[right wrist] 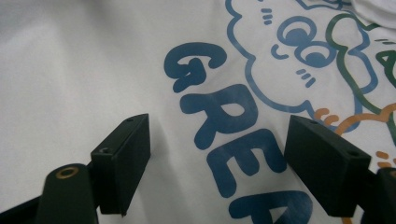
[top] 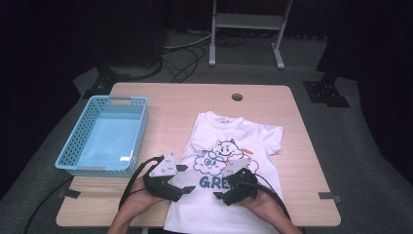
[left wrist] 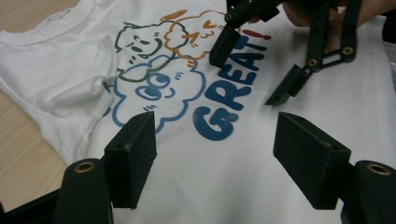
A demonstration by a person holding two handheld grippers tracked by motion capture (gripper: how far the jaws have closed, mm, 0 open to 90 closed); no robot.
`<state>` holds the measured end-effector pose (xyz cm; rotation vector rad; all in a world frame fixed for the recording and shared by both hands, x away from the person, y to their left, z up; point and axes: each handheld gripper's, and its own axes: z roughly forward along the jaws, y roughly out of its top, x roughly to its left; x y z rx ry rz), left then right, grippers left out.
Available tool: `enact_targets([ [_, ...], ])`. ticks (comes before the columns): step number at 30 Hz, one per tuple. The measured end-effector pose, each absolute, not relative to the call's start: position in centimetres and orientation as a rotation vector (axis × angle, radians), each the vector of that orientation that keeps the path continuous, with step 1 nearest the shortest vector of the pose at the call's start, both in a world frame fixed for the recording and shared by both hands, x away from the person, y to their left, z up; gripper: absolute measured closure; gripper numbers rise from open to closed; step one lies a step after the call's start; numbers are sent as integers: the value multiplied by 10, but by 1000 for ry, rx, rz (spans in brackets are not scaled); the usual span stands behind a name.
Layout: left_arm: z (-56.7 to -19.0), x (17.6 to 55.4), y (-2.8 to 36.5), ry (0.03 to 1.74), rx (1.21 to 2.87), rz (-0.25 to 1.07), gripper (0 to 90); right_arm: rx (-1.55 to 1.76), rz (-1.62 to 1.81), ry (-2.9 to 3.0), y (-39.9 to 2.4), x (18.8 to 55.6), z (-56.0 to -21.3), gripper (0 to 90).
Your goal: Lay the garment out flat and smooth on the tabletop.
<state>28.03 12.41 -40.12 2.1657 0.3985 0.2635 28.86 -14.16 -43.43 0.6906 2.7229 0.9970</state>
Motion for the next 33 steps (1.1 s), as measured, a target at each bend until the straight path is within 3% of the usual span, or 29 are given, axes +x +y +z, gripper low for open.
enact_targets([
  [11,-397,336,90,392,2179,345,324,659,1028,2724,-148,282,-436,221],
  [23,-399,393,33,223,2349,354,514,709,1023,2675,-185,278,-431,189],
  [28,-404,411,17,211,2423,341,618,753,1010,2635,-203,276,-432,189],
  [33,-407,427,10,257,2451,332,656,786,1006,2628,-213,275,-434,189],
])
